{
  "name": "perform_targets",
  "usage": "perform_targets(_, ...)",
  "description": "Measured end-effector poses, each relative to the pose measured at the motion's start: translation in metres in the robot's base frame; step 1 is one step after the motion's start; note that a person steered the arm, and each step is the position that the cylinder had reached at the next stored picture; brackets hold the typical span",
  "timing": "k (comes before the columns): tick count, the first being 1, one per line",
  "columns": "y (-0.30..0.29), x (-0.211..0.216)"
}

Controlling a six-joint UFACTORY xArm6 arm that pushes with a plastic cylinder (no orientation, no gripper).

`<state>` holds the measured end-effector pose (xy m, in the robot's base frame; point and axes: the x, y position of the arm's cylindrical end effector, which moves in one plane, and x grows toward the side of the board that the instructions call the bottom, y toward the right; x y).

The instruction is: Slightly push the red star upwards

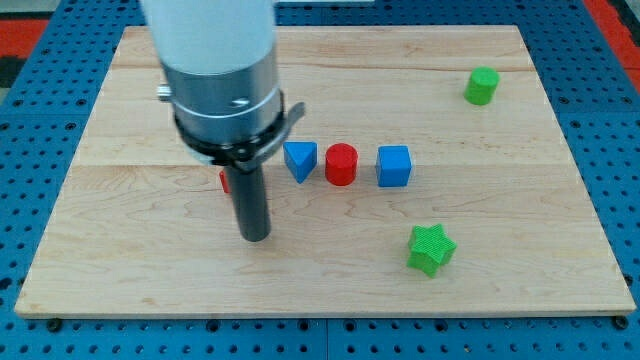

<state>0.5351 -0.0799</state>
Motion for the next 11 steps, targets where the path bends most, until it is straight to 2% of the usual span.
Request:
perform_targets(4, -0.001, -0.042)
perform_targets(8, -0.002, -0.063)
perform_targets(10, -0.048, -0.022)
perform_targets(11, -0.085, -0.050)
